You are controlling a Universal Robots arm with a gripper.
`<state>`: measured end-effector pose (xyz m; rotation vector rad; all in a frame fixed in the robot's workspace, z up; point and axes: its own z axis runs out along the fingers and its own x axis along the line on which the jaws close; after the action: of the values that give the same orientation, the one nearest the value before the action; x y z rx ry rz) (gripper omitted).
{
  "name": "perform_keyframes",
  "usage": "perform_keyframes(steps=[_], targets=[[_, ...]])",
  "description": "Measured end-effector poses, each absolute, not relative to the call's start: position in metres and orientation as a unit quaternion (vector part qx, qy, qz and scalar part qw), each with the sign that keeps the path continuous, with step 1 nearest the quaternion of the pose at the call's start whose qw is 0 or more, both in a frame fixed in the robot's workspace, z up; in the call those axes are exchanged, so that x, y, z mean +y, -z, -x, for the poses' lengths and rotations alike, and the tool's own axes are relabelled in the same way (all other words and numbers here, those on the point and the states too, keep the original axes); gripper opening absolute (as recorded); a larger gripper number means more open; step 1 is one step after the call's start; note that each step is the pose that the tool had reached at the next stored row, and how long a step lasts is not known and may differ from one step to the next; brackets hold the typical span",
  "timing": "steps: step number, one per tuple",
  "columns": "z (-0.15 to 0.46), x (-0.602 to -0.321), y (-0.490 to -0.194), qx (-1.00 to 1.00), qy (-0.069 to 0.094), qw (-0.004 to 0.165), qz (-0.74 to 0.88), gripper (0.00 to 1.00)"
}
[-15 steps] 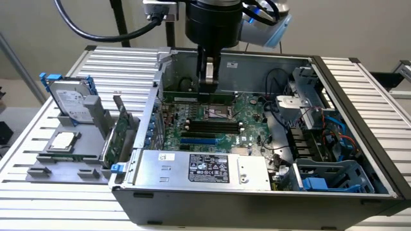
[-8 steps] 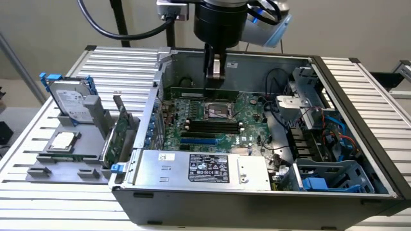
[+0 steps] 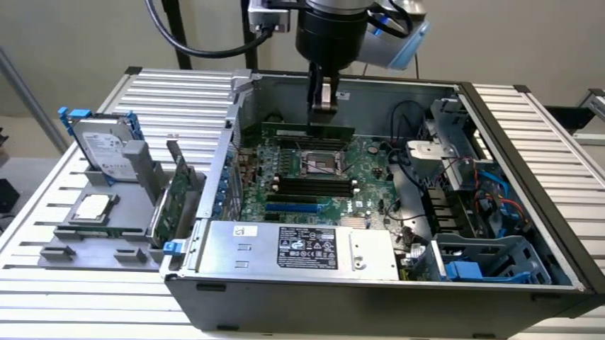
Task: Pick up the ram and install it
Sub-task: 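Insert the ram into the slot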
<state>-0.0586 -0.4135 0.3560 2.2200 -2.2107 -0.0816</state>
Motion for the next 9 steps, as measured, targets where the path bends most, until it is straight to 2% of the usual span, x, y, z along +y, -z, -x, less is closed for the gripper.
perform_keyframes(steps=[9], targets=[[0.039,-0.403,-0.342,-0.706,0.026,0.004,-0.708,0.00]])
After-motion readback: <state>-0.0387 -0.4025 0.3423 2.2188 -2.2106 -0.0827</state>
